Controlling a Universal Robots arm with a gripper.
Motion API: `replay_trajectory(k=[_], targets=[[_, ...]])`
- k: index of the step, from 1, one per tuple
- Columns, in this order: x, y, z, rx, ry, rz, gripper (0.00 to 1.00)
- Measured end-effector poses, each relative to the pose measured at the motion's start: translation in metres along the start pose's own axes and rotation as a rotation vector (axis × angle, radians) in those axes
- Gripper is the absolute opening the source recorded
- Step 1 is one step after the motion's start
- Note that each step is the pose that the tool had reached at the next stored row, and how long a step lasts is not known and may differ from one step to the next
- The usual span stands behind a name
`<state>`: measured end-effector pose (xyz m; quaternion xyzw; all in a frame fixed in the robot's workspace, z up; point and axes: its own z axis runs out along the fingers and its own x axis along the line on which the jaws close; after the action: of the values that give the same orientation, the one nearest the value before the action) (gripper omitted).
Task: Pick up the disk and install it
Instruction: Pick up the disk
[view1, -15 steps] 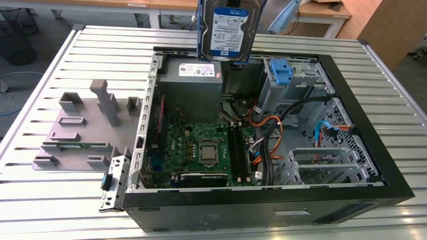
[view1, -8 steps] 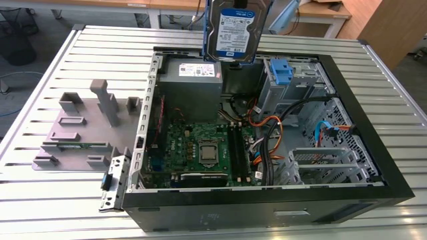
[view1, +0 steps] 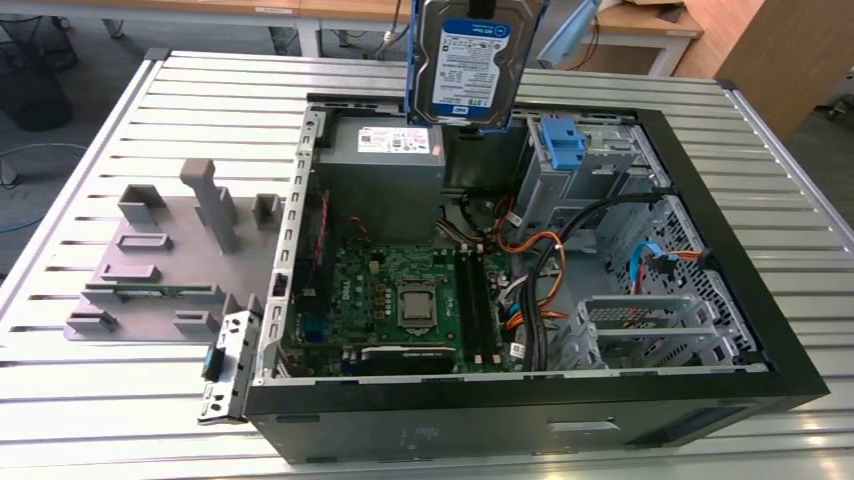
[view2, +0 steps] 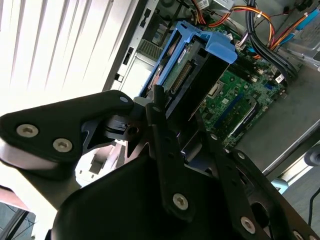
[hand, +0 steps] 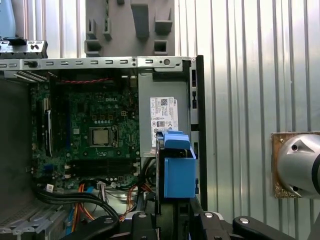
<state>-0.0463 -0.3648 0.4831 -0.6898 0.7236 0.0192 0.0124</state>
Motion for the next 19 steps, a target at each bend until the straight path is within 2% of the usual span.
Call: replay_trajectory(k=[10,19], targets=[[0.0013,-0.0001,-0.0002,-0.0001,0.0007,0.000,0.35],[0.0101,-0.0005,-0.0005,0.0000,0.0015,0.000,0.35]])
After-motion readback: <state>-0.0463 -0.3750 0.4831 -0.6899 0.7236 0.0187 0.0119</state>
